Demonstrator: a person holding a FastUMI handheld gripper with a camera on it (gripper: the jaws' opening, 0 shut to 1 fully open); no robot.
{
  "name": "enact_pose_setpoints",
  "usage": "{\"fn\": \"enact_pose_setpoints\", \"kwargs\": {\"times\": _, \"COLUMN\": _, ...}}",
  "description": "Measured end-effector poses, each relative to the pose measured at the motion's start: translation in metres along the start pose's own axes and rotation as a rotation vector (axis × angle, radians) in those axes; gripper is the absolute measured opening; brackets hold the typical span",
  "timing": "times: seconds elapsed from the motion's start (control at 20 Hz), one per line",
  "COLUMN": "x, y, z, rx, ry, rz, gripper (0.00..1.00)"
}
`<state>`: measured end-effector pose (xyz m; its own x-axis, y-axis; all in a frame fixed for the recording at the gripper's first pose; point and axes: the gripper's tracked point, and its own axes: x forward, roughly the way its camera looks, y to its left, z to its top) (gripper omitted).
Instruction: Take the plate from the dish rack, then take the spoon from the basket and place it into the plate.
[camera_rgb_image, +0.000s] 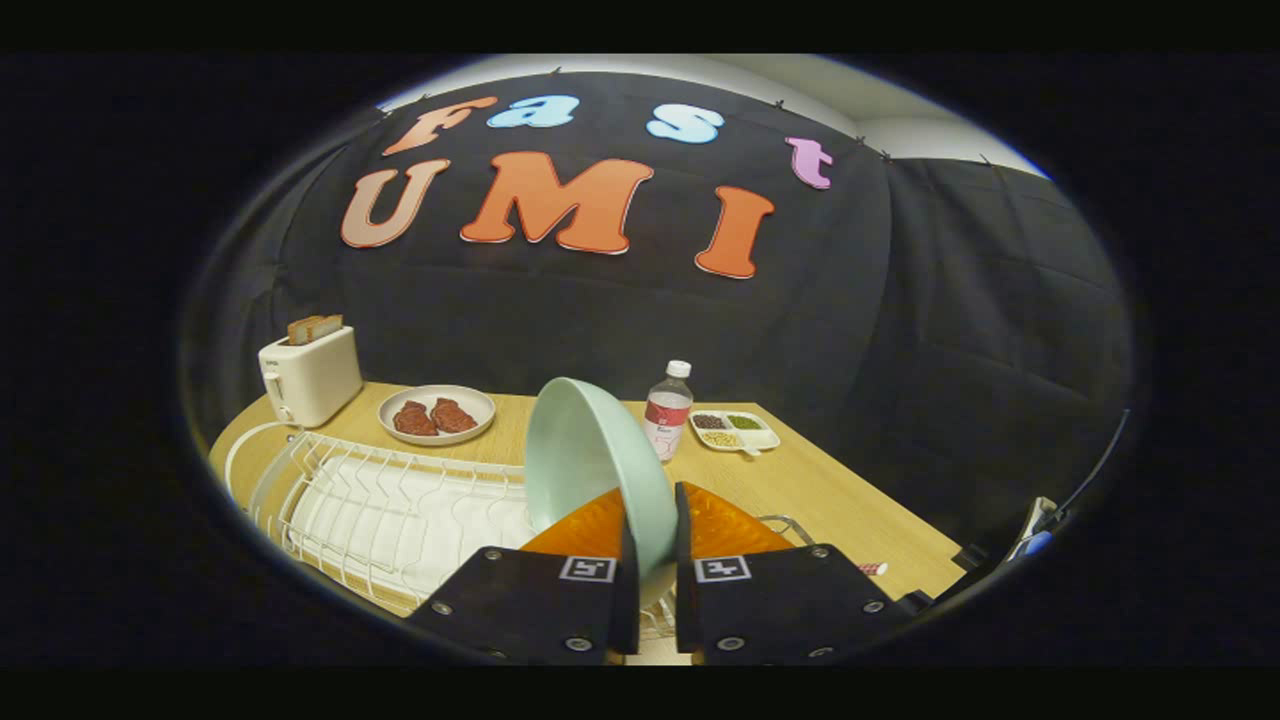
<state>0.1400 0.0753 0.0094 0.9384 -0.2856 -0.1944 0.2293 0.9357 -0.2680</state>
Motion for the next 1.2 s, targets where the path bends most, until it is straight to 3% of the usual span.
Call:
{"fn": "enact_pose_setpoints", "kwargs": {"times": 0.6, "x": -0.015, "y": -0.022, "z": 0.022, "rx": 0.013, "ry": -0.084, "rz": -0.038, "gripper": 0.14}}
{"fn": "enact_pose_setpoints", "kwargs": {"times": 1.2, "x": -0.097, "y": -0.035, "z": -0.021, "rx": 0.3, "ry": -0.017, "rz": 0.213, "gripper": 0.14}}
